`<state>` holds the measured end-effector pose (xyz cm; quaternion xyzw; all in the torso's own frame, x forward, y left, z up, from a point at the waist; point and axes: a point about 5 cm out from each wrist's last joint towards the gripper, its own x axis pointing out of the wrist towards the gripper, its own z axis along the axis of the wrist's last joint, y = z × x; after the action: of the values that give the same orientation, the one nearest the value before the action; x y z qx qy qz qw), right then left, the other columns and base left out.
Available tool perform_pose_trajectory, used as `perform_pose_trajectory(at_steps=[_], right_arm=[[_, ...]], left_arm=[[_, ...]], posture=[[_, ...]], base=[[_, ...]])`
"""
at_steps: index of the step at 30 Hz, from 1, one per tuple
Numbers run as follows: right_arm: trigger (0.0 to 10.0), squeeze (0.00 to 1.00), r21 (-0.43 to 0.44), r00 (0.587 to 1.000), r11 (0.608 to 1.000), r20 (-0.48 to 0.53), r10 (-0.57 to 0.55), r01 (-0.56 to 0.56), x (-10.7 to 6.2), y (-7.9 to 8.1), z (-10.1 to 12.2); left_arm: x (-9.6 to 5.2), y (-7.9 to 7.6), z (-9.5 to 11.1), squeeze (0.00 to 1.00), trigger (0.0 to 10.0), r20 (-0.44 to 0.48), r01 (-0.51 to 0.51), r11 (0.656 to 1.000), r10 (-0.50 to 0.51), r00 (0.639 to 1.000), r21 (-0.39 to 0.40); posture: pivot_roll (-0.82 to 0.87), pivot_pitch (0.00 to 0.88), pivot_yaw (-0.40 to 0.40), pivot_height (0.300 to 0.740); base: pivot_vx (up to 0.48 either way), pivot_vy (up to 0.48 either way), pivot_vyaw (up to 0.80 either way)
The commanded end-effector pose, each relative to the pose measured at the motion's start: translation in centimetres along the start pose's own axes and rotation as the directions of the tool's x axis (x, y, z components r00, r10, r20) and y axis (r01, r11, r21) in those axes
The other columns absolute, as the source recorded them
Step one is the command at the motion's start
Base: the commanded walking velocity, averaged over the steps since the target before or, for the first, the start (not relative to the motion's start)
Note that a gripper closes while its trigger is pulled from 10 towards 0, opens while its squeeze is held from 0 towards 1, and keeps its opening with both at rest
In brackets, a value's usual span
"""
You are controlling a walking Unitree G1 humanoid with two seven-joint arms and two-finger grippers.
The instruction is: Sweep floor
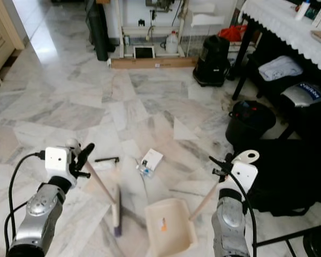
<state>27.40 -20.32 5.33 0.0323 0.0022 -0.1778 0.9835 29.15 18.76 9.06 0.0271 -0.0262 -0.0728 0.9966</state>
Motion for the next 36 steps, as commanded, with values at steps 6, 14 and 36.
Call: perform_pose_trajectory(at_steps=[6, 14, 36], right_arm=[[10.0, 0.00, 0.009, 0.999, 1.000, 0.032, 0.000, 0.000, 0.44, 0.35, 0.79], [10.0, 0.00, 0.015, 1.000, 1.000, 0.030, -0.007, 0.007, 0.55, 0.31, 0.88], [10.0, 0.00, 0.022, 0.999, 1.000, 0.031, 0.021, -0.022, 0.58, 0.94, 1.00]], left_arm=[[0.41, 0.05, 1.51, 0.00, 10.0, 0.070, 0.002, 1.000, -0.004, 0.998, 0.029], [0.56, 0.08, 1.69, 0.00, 10.0, 0.078, -0.009, 1.000, 0.006, 0.997, 0.029], [0.50, 0.33, 2.03, 0.00, 10.0, 0.091, -0.022, 0.999, 0.019, 0.996, 0.035]], posture=[[-0.09, 0.045, -0.047, 0.740], [-0.09, 0.066, -0.048, 0.740], [-0.09, 0.086, -0.052, 0.740]], base=[[0.000, 0.000, 0.00], [0.170, 0.000, 0.00], [0.303, 0.000, -0.08]])
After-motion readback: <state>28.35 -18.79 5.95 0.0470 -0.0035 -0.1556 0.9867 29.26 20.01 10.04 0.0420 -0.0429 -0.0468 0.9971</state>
